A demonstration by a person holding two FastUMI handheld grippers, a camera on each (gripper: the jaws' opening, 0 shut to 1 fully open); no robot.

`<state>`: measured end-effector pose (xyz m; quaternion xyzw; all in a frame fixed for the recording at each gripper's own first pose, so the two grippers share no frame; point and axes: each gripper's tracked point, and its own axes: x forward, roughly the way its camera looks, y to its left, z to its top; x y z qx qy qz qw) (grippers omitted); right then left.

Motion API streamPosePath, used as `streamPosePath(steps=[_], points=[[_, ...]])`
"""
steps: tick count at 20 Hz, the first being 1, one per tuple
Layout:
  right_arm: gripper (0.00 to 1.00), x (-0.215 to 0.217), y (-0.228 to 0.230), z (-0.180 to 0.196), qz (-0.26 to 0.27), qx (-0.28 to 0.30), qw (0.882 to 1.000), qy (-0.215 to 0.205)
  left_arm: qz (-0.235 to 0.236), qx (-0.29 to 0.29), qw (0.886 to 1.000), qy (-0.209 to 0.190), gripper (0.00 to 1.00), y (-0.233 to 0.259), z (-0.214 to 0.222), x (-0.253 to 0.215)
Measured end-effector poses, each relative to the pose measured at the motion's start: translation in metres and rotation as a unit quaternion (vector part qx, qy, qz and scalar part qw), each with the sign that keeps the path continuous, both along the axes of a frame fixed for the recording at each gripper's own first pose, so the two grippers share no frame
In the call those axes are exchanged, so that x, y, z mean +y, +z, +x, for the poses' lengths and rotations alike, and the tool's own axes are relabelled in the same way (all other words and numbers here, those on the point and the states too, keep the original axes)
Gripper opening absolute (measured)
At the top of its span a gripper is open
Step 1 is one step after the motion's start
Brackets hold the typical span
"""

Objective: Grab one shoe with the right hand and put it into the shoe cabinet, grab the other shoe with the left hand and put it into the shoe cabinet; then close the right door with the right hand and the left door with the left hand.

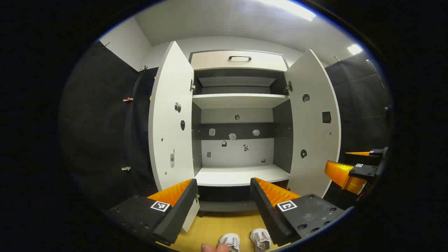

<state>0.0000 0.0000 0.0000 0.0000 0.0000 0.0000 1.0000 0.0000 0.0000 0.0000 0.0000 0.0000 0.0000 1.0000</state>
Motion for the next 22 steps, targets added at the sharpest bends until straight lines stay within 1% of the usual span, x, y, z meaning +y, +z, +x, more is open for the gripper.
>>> streamPosePath(steps=[18,20,22], points=[[0.97,0.008,0.002,-0.005,-0.003,-0.008,1.000,-0.001,-0.006,-0.004,1.000,0.004,0.95,0.001,-0.006,0.008],[0.97,0.013,-0.003,-0.006,0.000,-0.002,1.000,0.004,-0.006,-0.004,1.000,0.005,0.95,0.001,-0.008,0.010],[0.97,0.024,-0.017,-0.007,0.005,0.016,1.000,0.019,-0.005,-0.006,1.000,0.008,0.95,0.000,-0.011,0.015]])
